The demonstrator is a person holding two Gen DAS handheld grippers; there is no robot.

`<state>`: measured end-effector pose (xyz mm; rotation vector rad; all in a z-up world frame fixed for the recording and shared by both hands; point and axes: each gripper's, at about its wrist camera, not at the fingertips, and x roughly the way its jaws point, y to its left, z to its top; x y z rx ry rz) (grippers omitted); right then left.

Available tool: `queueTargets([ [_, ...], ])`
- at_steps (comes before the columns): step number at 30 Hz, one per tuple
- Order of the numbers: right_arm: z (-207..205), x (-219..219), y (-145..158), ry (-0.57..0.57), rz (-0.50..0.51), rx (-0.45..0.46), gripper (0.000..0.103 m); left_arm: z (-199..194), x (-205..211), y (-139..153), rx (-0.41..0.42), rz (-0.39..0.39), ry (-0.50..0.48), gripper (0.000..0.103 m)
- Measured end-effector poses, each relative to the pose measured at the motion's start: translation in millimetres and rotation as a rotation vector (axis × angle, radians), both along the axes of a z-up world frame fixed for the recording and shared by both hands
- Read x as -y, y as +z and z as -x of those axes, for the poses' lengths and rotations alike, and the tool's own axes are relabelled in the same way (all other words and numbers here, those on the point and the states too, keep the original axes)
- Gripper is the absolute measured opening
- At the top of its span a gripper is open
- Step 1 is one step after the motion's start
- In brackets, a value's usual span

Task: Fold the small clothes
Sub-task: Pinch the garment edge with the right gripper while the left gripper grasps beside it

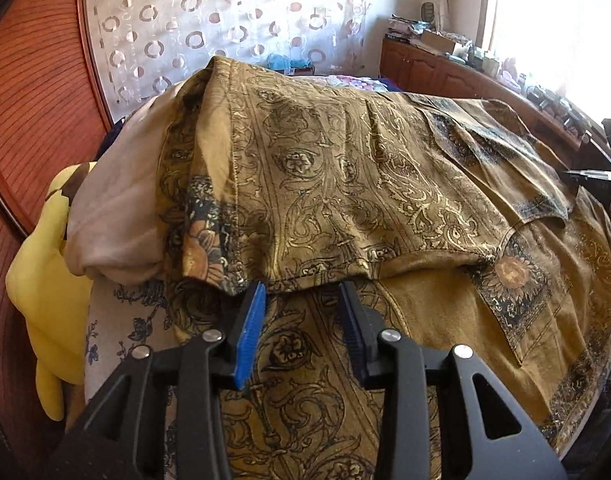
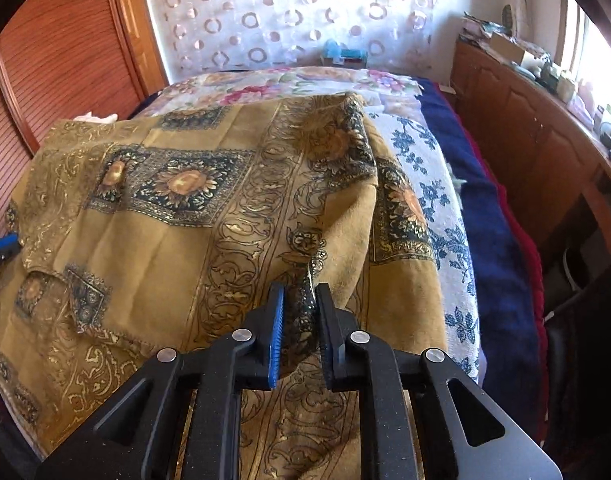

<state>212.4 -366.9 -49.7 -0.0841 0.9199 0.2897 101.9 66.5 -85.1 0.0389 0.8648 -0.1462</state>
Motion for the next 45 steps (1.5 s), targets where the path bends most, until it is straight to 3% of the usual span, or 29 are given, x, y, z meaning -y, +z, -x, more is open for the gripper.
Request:
queueTargets([
  [18,8,4,-5,-0.011,-0.026,0.061,0.014,-1,3,0,0.000,-0.012,0.013,0.044],
  [25,8,2,-4,-0.010,0.002,0.068,0.015,5,-3,0,0.005,0.030,0.017,0.044],
  [31,8,2,-4,-0.010,0.003,0.069,0.015,31,-30,14,0.077,0.131,0.069,0.034],
  [41,8,2,-4,-0.010,0.001,0.068,0.015,18,-50,37,0.159,0.129,0.137,0.022],
  [45,8,2,-4,-0.011,0.000,0.068,0.015,4,-50,38,0.148,0.110,0.134,0.022],
])
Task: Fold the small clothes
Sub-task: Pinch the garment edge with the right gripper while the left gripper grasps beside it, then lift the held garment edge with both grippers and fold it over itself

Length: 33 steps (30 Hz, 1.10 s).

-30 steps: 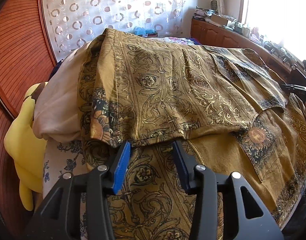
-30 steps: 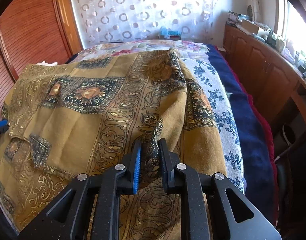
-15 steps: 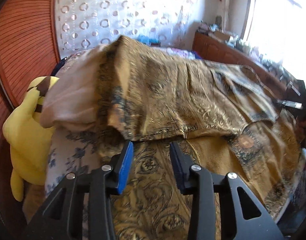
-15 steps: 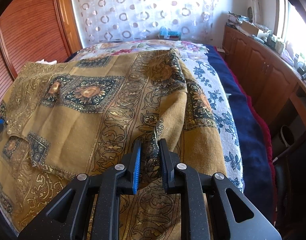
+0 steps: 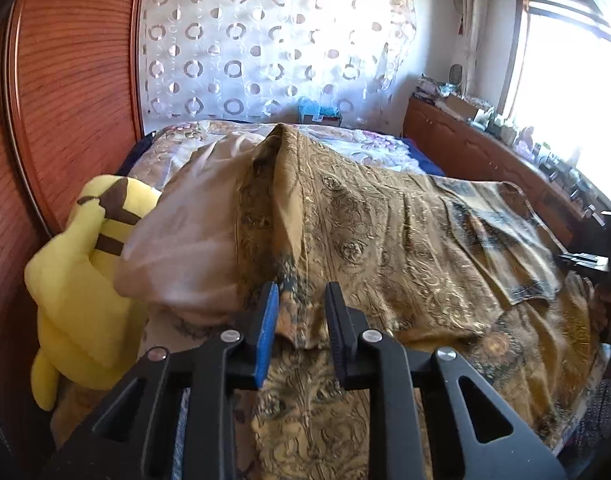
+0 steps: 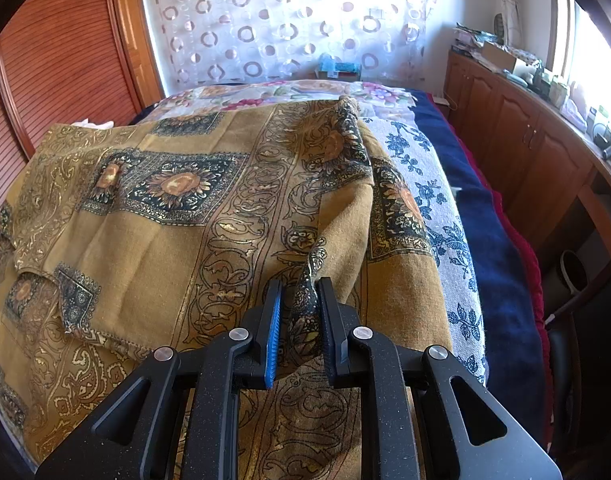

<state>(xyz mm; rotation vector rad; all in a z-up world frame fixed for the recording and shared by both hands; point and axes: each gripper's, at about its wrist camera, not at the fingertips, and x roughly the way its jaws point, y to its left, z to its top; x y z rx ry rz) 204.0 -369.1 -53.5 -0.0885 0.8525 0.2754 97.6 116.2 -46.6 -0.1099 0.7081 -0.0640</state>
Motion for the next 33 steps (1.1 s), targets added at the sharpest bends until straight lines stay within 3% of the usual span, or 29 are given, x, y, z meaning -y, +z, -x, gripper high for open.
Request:
queueTargets([
  [6,0,0,0,0.000,-0.001,0.000,0.015,-22,7,-19,-0.086,-0.068,-0.011,0.022],
  [7,0,0,0,-0.001,-0.001,0.000,0.015,-22,8,-22,-0.085,-0.071,-0.021,0.019],
  [8,0,0,0,-0.001,0.001,0.001,0.015,-22,10,-24,-0.092,-0.074,-0.030,0.003],
  [9,0,0,0,-0.001,0.003,0.001,0.015,-22,11,-26,-0.102,-0.079,-0.038,0.001],
  [13,1,-2,1,-0.005,0.017,0.009,0.014,-12,19,-14,-0.058,-0.079,-0.065,0.000],
  [15,2,-3,3,-0.021,0.034,0.015,0.002,-4,23,-3,-0.025,-0.066,-0.079,0.000],
  [18,3,-3,6,-0.021,0.008,0.025,0.001,5,25,12,0.008,-0.031,-0.095,0.000],
  [21,12,5,25,-0.018,-0.063,0.070,0.001,18,24,31,0.054,0.024,-0.111,0.000],
  [24,28,11,52,0.005,-0.117,0.119,0.001,32,29,47,0.087,0.032,-0.134,0.000],
  [33,73,23,87,0.055,-0.133,0.159,0.001,84,34,72,0.132,0.080,-0.167,0.000],
])
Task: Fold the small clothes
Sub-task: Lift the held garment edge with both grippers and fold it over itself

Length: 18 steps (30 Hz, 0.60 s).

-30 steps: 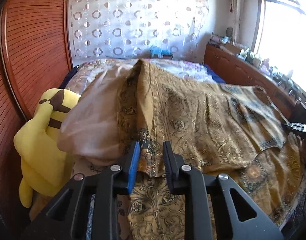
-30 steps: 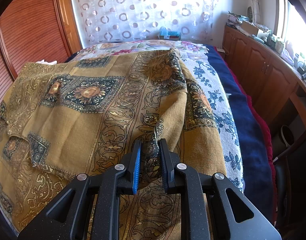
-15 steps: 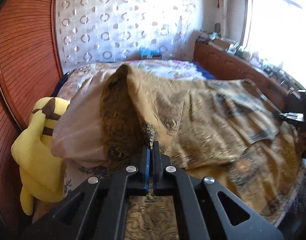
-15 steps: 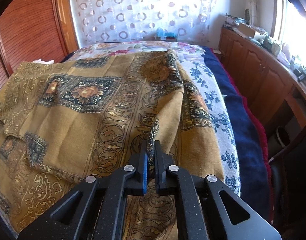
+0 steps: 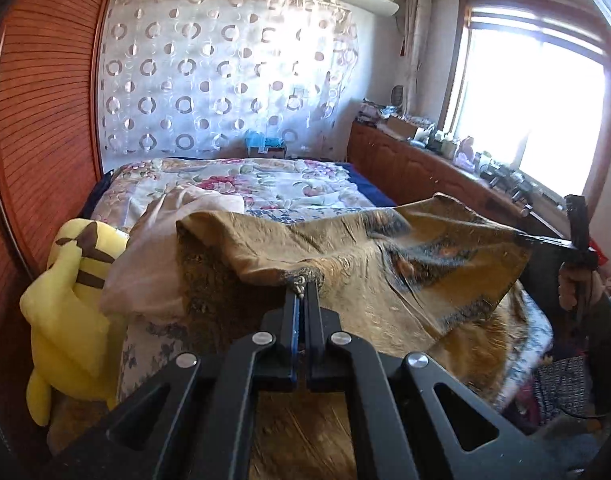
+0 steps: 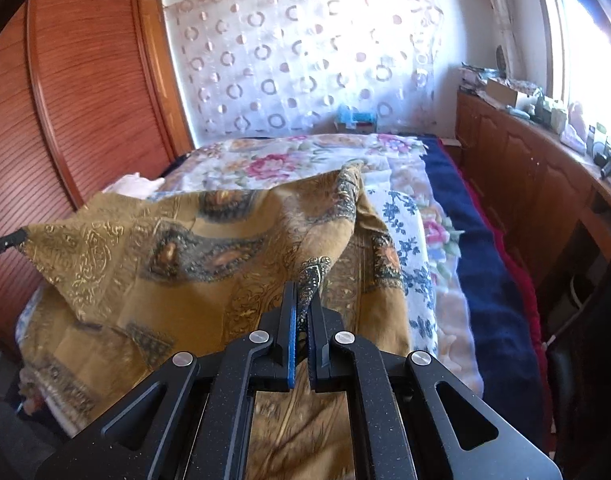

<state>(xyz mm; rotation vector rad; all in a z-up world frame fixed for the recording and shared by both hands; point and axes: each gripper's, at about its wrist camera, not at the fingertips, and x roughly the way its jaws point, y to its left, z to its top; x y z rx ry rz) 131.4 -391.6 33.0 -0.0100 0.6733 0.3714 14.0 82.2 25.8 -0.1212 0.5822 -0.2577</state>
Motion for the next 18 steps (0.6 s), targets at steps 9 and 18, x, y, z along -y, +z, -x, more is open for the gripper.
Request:
queueTargets([
  [9,39,21,-24,-0.034,0.047,-0.058,0.001,40,3,-60,-0.164,-0.095,0.038,0.000],
  [18,40,22,-42,-0.095,0.084,-0.085,0.004,49,-5,-82,-0.212,-0.077,0.091,0.007],
])
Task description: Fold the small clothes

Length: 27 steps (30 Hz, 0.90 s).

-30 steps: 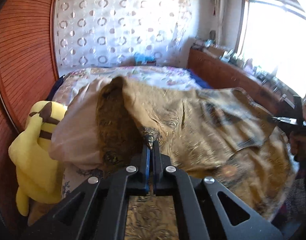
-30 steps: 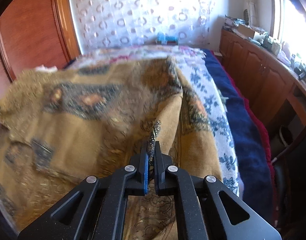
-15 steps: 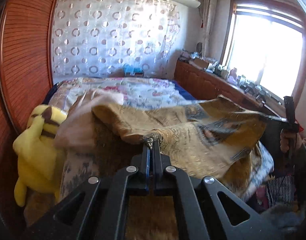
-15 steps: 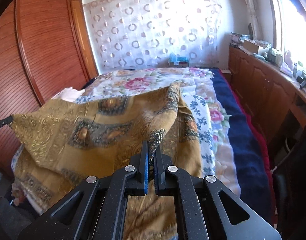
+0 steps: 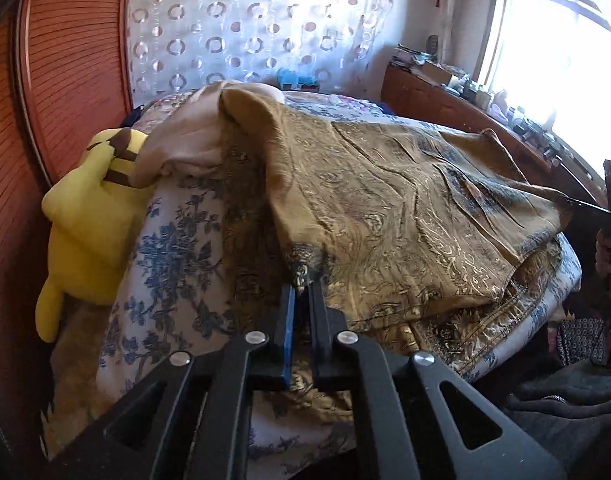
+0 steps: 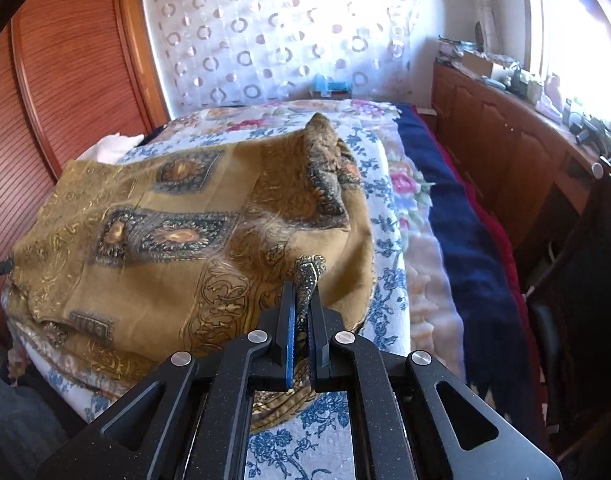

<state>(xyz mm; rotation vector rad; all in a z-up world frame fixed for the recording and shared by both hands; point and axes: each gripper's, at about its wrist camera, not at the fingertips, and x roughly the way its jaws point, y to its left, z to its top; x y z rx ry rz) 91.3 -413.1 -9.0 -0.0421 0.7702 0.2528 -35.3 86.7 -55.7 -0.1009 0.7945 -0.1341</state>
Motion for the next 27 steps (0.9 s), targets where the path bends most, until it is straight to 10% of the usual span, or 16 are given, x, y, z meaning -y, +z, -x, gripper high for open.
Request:
queueTargets([
  [3,4,-7,6,-0.016,0.048,0.023,0.010,3,-8,4,0.018,0.004,0.015,0.013],
  [9,11,-14,16,-0.021,0.046,0.080,0.053,-2,-17,0,-0.002,-0.012,0.036,0.018],
  [27,-5,-125,-25,0.205,0.016,0.009,0.071,-37,-15,21,0.051,-0.016,0.070,0.019],
])
